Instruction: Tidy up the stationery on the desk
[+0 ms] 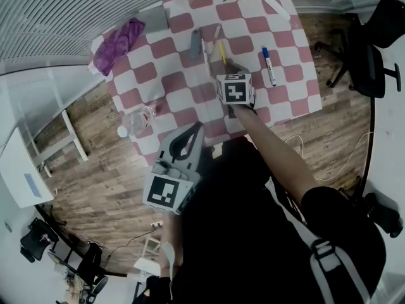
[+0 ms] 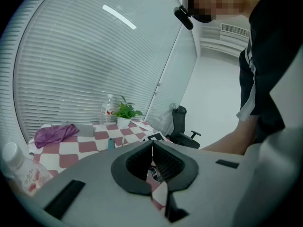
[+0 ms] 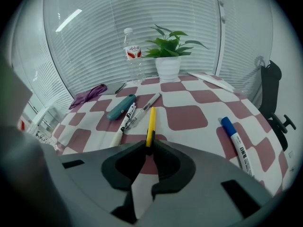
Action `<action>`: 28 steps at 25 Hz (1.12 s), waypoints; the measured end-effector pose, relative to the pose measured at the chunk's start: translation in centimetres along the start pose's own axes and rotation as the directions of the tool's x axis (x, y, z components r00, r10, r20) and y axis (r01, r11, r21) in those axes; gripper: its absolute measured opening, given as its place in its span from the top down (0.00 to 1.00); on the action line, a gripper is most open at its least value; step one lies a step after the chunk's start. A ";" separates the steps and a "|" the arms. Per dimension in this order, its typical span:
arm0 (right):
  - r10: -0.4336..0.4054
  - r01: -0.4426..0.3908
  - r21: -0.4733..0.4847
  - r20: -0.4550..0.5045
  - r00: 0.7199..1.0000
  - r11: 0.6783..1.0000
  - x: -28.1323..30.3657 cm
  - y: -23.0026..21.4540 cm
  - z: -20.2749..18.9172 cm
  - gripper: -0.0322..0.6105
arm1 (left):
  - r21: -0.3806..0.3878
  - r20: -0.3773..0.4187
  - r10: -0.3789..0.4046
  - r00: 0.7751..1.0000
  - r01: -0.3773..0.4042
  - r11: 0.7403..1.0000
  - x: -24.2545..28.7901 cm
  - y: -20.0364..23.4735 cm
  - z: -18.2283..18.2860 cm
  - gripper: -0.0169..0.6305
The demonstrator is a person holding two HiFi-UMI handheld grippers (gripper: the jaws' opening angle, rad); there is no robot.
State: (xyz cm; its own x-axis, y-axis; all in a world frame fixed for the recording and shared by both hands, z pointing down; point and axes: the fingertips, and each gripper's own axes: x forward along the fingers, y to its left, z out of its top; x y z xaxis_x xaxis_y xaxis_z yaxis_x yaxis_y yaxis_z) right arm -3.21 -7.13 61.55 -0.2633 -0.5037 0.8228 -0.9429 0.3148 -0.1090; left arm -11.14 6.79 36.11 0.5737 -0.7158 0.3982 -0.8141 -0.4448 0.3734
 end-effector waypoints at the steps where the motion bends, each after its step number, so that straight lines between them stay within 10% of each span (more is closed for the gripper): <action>1: 0.002 -0.002 -0.002 0.000 1.000 1.000 -0.2 -0.3 -0.1 0.85 | 0.002 0.001 -0.003 1.000 0.003 1.000 0.2 -0.2 0.0 0.92; 28: -0.036 0.027 -0.112 -0.073 0.997 0.993 -5.5 -11.1 -5.6 0.85 | 0.027 0.001 -0.072 0.997 0.072 0.997 5.5 -8.6 -1.0 0.92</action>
State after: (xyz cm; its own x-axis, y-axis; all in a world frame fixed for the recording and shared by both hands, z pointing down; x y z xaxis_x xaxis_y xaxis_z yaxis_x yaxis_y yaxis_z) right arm 9.83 -3.36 61.33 -0.2137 -0.4543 0.8648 -0.9209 0.3891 -0.0232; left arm -0.87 7.21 35.87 0.6304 -0.6824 0.3700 -0.7731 -0.5093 0.3780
